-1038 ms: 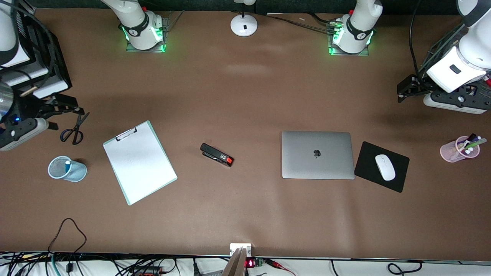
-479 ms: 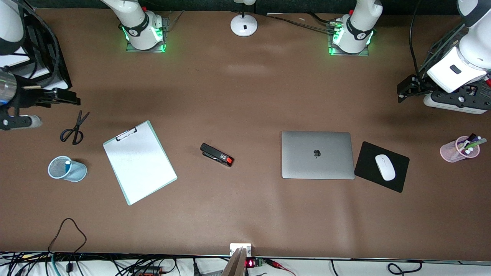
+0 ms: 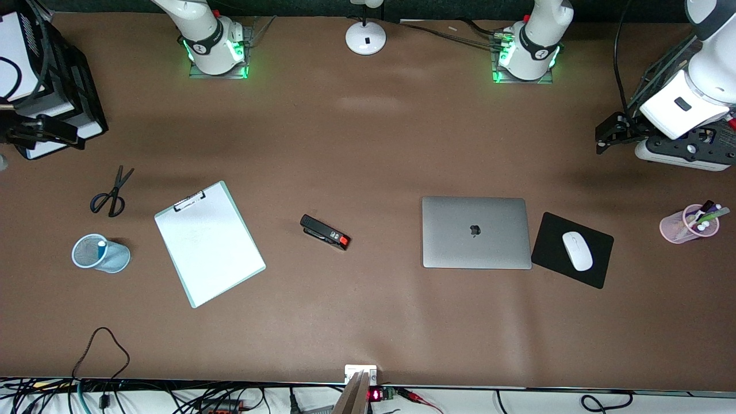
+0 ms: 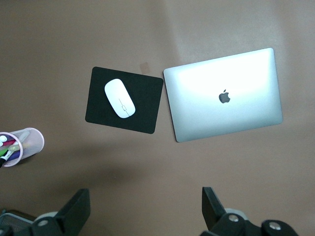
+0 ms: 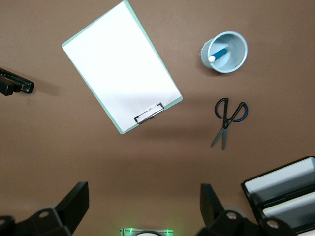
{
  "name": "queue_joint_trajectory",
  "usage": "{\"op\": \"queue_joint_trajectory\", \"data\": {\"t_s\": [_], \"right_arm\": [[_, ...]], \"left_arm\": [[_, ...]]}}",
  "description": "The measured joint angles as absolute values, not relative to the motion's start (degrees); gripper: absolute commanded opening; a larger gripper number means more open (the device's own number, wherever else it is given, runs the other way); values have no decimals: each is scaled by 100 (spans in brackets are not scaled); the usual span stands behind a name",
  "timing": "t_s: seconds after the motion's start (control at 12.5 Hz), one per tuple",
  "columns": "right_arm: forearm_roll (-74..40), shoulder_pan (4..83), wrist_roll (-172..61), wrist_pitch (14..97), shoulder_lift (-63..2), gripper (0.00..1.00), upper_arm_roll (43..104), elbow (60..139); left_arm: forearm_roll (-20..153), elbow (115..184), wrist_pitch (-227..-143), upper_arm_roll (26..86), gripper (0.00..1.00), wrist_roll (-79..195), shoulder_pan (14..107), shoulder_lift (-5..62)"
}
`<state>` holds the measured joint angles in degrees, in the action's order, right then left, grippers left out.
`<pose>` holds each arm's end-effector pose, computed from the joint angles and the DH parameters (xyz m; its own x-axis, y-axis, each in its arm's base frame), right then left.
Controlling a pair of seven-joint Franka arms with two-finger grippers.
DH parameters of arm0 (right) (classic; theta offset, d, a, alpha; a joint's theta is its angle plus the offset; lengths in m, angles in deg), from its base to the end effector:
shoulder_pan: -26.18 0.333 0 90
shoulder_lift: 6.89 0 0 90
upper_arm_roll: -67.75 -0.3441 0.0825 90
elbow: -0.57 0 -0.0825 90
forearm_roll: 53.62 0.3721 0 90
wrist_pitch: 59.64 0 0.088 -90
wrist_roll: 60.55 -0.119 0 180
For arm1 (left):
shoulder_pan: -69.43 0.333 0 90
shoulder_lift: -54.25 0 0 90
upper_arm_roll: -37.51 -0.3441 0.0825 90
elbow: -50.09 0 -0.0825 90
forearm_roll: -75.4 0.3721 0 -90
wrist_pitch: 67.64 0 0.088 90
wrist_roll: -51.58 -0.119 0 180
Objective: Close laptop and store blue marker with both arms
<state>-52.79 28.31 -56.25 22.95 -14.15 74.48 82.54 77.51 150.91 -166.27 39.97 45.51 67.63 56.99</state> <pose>0.5684 -0.0390 0.6235 0.9934 -0.0036 -0.1145 -0.0046 -1.0000 -0.0083 0.5339 -0.0364 0.5919 0.9828 -0.1846 0.0053 -0.1843 -0.9821 -0.0393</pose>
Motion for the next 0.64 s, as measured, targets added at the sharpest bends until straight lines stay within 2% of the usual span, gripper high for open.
{"op": "queue_joint_trajectory", "data": {"t_s": [0.24,0.64], "right_arm": [[-5322,2832,-5639,2408,-1230,100,7446,8367],[-5330,2831,-5651,2744,-812,100,7446,9059]], "left_arm": [[7751,15091,-16627,3997,100,4551,6763,5699],[7751,15091,-16627,3997,100,4551,6764,5698]]}}
